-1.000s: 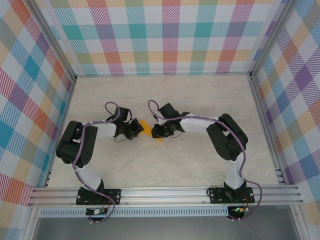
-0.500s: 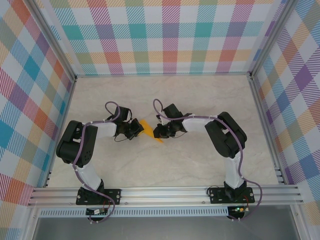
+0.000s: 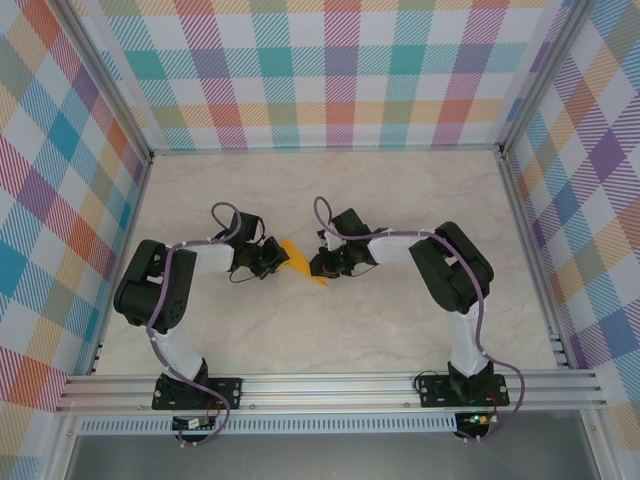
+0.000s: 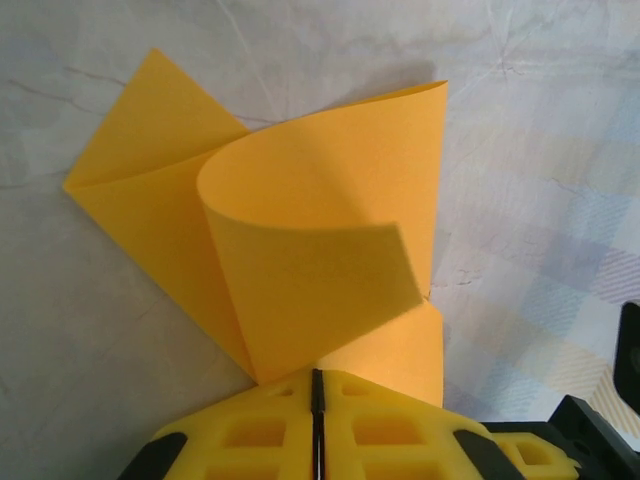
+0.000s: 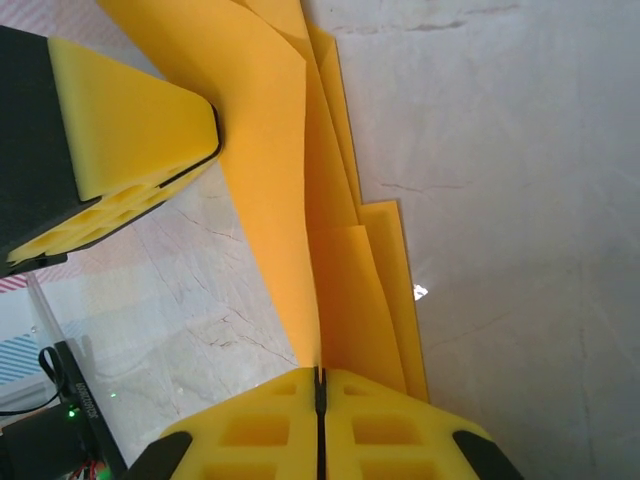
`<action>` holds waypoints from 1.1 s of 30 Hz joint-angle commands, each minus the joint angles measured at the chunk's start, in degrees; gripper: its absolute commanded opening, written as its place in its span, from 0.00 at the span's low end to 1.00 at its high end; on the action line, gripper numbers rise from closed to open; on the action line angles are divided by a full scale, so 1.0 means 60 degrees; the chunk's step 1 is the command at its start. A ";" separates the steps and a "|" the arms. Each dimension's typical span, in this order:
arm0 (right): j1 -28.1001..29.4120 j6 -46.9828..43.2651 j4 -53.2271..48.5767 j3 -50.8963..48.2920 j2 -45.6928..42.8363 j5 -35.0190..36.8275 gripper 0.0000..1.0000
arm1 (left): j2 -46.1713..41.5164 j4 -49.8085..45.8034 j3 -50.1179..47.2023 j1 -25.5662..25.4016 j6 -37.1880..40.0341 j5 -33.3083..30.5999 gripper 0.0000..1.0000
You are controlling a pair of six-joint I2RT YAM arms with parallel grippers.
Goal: Fold a paper plane with a square sheet of paper (pick it up from the middle)
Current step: Fold the wing for the fifth time at the center of the table.
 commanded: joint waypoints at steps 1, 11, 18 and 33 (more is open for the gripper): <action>-0.0115 0.0398 -0.0119 -0.0170 0.0282 -0.0429 0.05 | -0.0108 0.0404 -0.0019 -0.0076 0.0190 0.0240 0.16; -0.0293 0.1196 0.0518 -0.0298 0.0532 -0.1014 0.02 | -0.0878 0.1730 -0.0785 -0.0348 0.0274 0.0741 0.27; -0.0397 0.1357 0.0455 -0.0342 0.0525 -0.1029 0.02 | -0.0506 0.2566 -0.1058 -0.0659 0.0036 0.1055 0.25; -0.0448 0.1359 0.0403 -0.0271 0.0635 -0.1132 0.02 | 0.0035 0.1781 -0.0635 -0.0720 0.0198 0.0597 0.17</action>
